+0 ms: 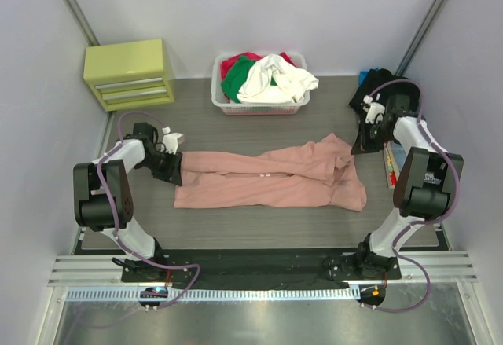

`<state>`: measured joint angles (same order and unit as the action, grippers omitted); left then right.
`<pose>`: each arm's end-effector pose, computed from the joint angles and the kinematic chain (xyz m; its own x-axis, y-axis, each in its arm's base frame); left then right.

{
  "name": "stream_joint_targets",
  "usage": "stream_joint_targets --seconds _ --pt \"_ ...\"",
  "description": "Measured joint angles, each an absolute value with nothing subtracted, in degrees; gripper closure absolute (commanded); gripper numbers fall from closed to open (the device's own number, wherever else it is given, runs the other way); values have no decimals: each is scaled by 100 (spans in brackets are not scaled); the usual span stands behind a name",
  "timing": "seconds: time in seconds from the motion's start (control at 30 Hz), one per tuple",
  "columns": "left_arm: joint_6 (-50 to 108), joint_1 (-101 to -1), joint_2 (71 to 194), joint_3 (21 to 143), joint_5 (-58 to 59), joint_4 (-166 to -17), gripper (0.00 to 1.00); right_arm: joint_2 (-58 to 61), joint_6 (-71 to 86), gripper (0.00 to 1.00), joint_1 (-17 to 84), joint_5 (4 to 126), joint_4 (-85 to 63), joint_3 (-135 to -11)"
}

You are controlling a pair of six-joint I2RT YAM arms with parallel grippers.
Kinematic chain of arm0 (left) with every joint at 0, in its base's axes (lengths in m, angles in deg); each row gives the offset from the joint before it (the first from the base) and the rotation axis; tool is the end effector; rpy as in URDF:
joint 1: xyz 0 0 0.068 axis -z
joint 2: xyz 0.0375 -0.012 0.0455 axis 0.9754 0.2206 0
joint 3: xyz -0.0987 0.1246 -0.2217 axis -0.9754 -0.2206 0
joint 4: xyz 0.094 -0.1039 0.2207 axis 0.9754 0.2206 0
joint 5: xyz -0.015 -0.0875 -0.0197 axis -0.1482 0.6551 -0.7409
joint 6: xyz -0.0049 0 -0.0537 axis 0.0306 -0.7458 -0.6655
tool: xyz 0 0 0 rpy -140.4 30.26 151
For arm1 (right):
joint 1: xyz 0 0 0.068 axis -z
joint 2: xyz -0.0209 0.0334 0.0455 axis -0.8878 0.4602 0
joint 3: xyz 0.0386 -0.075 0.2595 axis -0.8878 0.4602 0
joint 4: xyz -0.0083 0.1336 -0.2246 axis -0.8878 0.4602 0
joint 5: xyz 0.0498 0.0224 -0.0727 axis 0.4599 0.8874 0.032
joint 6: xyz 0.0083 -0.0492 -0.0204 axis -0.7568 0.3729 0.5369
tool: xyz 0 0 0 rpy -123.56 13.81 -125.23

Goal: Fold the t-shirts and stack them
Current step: Fold the other side of the tshirt into a rectangle

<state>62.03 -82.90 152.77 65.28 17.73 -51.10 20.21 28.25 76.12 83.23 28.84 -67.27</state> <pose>0.2929 0.0136 0.1599 -0.9093 0.2420 -0.3384 0.3530 0.8792 -0.3199 0.3370 -0.0651 0.2053 -0.9022 -0.0071 -0.4312 -0.1568 0.9368 0.3126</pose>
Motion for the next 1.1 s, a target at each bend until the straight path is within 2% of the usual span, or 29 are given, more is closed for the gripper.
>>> stream_joint_targets --seconds 0.13,0.17,0.2,0.23,0.33,0.43,0.6,0.9,1.1 --pt "6203 -8290 15281 6528 1775 -5112 62 2019 2785 99 7623 8250 2825 -7096" --pt "6200 -8290 15281 6528 1775 -5112 62 2030 2783 96 7623 8244 2819 -7190" --pt "6200 -8288 15281 6528 1775 -5112 62 2050 2781 85 7621 8244 2803 -7241" --pt "6200 -8290 15281 6528 1775 -5112 62 2080 2776 62 7623 8242 2795 -7293" --pt "6203 -8290 15281 6528 1775 -5112 62 2238 2742 44 7623 8198 2742 -7348" --pt "6203 -8290 15281 6528 1775 -5112 62 2323 2759 38 7623 8137 2729 -7313" --pt "6203 -8290 15281 6528 1775 -5112 62 2030 2770 38 7627 8021 2705 -7033" --pt "6203 -8290 15288 6530 1775 -5112 62 811 2759 41 7555 8436 2884 -6463" --pt "6198 -8290 15299 6541 1777 -5110 62 1073 2759 42 7420 8487 2875 -6159"
